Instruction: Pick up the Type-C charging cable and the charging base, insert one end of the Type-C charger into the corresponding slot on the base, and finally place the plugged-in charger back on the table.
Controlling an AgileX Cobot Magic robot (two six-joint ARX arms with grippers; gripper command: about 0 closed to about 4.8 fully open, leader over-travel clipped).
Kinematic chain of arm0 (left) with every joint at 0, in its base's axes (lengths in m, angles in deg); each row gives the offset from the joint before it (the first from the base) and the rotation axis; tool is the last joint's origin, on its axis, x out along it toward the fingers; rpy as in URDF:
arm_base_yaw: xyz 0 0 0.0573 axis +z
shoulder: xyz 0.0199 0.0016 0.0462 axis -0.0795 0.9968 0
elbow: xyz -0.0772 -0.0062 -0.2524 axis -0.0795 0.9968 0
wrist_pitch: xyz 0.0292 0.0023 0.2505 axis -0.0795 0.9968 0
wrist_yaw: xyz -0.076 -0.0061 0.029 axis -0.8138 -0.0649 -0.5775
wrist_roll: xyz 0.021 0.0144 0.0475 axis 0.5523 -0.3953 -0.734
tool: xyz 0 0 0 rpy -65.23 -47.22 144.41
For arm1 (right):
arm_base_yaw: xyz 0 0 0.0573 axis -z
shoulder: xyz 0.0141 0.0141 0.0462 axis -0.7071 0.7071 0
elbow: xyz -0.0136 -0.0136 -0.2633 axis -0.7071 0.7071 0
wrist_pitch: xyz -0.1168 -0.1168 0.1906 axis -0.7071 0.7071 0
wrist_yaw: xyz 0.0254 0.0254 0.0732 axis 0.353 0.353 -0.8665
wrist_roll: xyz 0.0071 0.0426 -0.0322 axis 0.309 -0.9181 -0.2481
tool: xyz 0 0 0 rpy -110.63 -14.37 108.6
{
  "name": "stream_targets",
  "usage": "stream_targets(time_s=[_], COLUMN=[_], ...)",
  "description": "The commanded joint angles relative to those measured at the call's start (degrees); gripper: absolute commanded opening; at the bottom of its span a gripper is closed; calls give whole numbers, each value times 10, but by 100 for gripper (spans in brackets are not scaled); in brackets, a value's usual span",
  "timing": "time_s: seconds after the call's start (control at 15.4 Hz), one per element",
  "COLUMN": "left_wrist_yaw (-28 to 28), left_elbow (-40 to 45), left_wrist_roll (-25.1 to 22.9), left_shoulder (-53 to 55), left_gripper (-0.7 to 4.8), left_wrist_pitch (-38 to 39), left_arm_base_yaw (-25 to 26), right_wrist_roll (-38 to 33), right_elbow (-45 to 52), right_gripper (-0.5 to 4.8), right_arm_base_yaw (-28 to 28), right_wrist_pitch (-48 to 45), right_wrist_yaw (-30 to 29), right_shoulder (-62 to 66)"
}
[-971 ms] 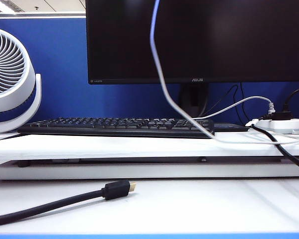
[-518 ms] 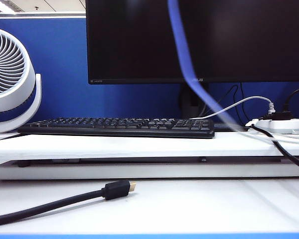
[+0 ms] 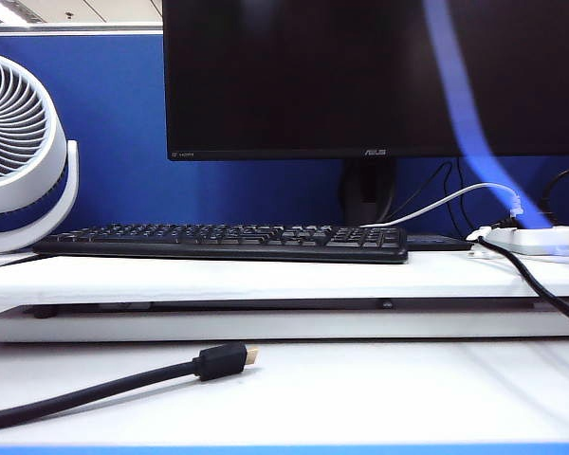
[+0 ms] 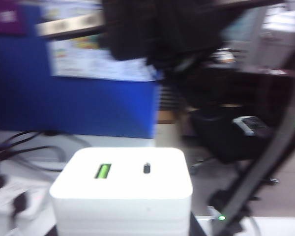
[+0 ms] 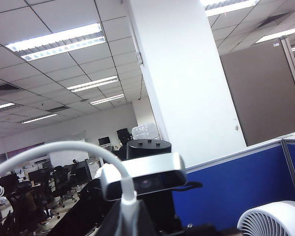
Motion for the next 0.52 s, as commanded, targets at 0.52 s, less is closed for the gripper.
stream_targets(time_s=[0.52], left_wrist_yaw=[46], left_elbow=[-2], left_wrist_roll=[69], left_shoulder=[-3], left_gripper=[-6], left_wrist_pitch=[-103], left_arm_base_yaw=[-23], right_wrist_roll=[-13], right_elbow=[-3], right_gripper=[-5], right_arm_base_yaw=[-22], right_wrist_pitch=[12], right_wrist_yaw=[-7], right_shoulder=[-2])
